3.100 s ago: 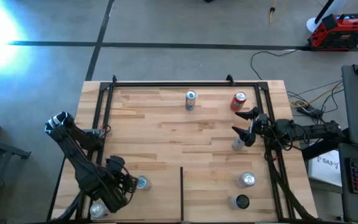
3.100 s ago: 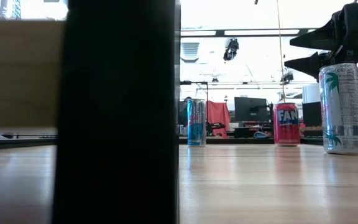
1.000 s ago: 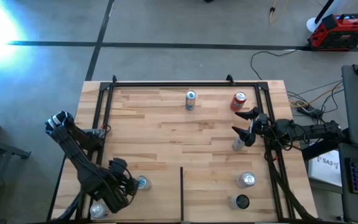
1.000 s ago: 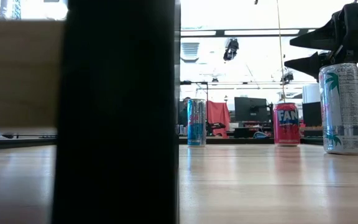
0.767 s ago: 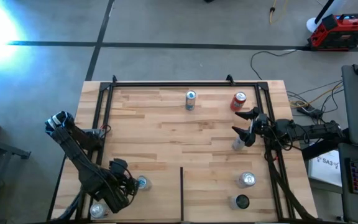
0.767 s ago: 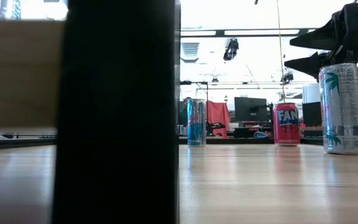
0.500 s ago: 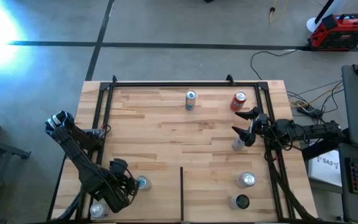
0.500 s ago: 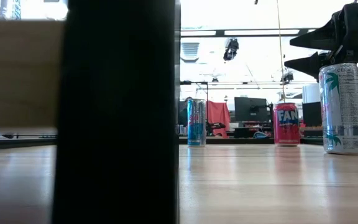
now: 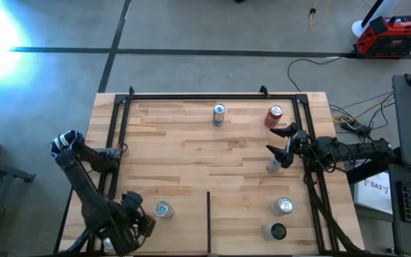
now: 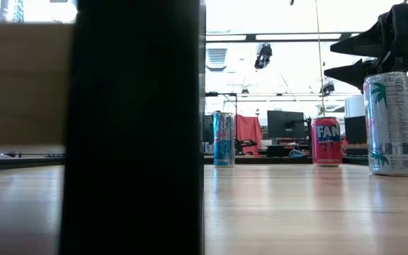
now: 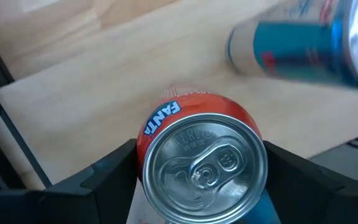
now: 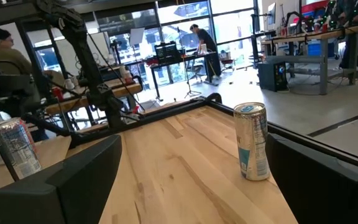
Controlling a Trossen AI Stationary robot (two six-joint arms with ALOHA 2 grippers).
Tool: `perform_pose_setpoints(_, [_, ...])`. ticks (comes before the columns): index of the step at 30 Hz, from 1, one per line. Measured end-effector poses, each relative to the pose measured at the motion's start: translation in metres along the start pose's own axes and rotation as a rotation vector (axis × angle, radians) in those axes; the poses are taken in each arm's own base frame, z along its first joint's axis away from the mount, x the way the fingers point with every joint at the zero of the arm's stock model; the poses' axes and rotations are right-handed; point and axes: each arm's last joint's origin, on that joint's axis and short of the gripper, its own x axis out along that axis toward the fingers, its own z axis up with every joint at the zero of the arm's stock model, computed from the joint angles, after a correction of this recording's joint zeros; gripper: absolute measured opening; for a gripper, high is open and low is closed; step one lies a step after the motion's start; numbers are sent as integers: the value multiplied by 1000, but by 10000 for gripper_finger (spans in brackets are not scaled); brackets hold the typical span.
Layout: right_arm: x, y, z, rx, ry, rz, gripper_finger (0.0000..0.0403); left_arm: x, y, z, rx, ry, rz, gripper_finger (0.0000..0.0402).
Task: Place canned beverage on shelf
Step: Adjust the soda cans on the shelf
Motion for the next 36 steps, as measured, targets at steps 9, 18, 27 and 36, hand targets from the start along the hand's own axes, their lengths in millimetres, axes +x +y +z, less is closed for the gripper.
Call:
perform_pose_setpoints(9, [0, 0, 0, 0, 1, 0, 382, -4, -7, -24, 87, 17, -6, 281])
perform_pose_setpoints(18, [0, 0, 0, 0, 1, 0, 382, -5, -17, -37, 172, 6, 1, 281])
perform_pose_setpoints(27, [0, 0, 0, 0, 0, 0, 382, -6, -25, -43, 212, -2, -16, 282])
perform_pose_setpoints(36, [0, 0, 0, 0, 0, 0, 382, -6, -28, -46, 206, 12, -22, 282])
